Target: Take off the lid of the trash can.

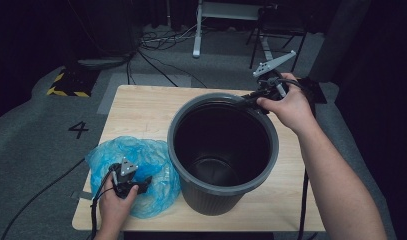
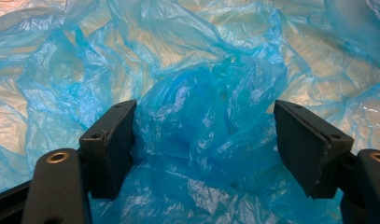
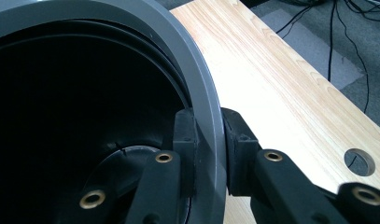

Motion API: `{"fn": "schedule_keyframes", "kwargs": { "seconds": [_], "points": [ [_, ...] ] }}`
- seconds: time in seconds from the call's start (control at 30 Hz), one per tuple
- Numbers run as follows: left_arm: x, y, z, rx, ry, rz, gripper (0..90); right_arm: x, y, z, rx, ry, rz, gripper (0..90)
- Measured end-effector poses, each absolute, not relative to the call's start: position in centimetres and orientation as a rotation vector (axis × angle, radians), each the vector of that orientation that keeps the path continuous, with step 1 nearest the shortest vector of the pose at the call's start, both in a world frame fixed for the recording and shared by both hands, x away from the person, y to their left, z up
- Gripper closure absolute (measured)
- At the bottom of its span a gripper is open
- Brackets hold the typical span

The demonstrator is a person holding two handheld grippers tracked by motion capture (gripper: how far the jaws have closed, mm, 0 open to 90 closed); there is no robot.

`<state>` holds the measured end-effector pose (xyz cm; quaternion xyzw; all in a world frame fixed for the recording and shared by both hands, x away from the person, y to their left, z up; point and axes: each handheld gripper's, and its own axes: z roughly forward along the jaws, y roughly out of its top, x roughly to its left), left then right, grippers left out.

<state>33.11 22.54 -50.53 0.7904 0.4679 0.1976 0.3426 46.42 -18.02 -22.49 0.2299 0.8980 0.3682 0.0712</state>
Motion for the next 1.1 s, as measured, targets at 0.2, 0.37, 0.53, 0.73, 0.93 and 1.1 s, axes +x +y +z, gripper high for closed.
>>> {"fn": "schedule_keyframes", "kwargs": {
  "seconds": [0.2,0.37,0.53,0.73,0.93,1.1],
  "points": [
    [33.1,22.5,-50.5,2.054,1.215,0.511,24.9,46.3,-18.5,-21.9,0.706,2.708,1.167,78.7],
    [33.1,22.5,-50.5,2.055,1.215,0.511,24.8,46.1,-18.7,-21.2,0.715,2.702,1.173,78.7],
    [33.1,22.5,-50.5,2.055,1.217,0.510,24.8,45.9,-18.8,-20.2,0.703,2.685,1.187,78.6],
    [33.1,22.5,-50.5,2.055,1.215,0.512,24.8,45.9,-18.9,-19.9,0.731,2.681,1.167,78.6],
    [33.1,22.5,-50.5,2.054,1.217,0.510,24.8,46.3,-18.5,-20.3,0.754,2.703,1.149,78.6],
    [33.1,22.5,-50.5,2.054,1.217,0.510,24.8,46.8,-19.4,-20.1,0.784,2.683,1.144,78.7]
  ]
}}
